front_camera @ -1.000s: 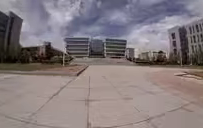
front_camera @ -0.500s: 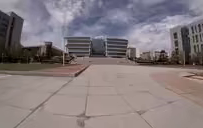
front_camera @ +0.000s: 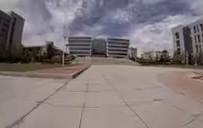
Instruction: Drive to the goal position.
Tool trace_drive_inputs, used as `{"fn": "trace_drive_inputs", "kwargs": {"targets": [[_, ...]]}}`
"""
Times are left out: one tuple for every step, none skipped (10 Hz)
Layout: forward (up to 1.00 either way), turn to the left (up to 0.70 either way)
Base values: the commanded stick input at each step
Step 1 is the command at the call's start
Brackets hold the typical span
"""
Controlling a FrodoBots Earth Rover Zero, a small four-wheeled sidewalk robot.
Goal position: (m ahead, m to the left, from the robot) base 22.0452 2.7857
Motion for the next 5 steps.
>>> {"fn": "trace_drive_inputs", "kwargs": {"targets": [[1.00,0.00],[1.00,0.00],[1.00,0.00],[1.00,0.00],[1.00,0.00]]}}
